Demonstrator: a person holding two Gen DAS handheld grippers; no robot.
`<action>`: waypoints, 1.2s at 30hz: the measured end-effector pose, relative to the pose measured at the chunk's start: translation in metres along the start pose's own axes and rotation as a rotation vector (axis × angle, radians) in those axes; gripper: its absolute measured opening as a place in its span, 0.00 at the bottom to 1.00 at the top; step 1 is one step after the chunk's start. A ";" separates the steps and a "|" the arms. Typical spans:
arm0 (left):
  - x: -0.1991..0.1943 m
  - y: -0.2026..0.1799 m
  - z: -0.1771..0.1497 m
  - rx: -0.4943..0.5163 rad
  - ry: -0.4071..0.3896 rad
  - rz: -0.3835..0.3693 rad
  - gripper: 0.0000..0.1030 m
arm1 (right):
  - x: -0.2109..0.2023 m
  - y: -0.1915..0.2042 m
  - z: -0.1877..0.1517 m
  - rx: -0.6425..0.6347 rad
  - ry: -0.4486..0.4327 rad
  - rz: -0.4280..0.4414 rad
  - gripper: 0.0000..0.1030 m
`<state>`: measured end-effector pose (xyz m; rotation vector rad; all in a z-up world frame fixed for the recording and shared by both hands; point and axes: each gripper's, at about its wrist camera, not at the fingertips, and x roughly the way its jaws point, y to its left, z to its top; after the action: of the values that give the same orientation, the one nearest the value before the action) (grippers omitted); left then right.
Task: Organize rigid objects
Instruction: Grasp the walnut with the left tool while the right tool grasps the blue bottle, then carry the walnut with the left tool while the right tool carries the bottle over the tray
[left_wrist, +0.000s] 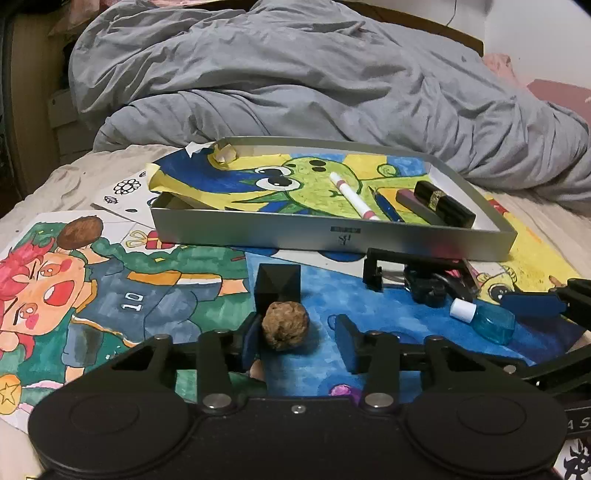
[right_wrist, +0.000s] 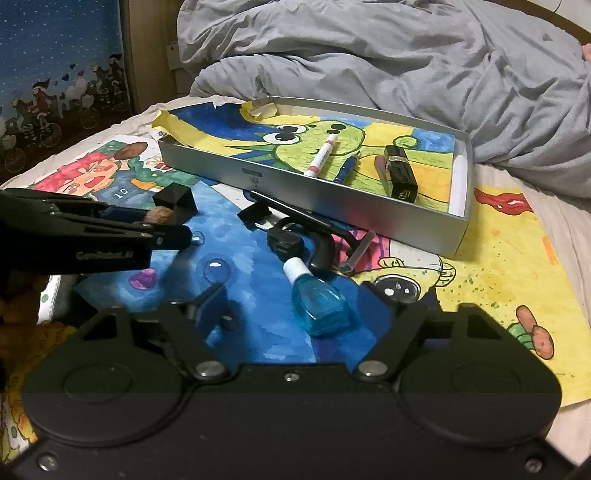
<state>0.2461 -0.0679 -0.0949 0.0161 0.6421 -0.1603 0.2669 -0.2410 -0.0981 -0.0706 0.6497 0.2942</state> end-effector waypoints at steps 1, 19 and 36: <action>0.000 -0.001 0.000 0.001 -0.001 -0.005 0.38 | -0.001 0.000 0.000 0.005 0.000 0.003 0.58; -0.012 -0.025 -0.009 0.093 0.009 -0.133 0.28 | -0.011 0.010 0.002 -0.057 0.011 0.019 0.21; -0.055 -0.045 0.038 0.067 -0.166 -0.093 0.28 | -0.083 -0.007 0.037 -0.072 -0.344 -0.147 0.21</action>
<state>0.2181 -0.1070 -0.0300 0.0371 0.4722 -0.2699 0.2280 -0.2628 -0.0183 -0.1330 0.2904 0.1816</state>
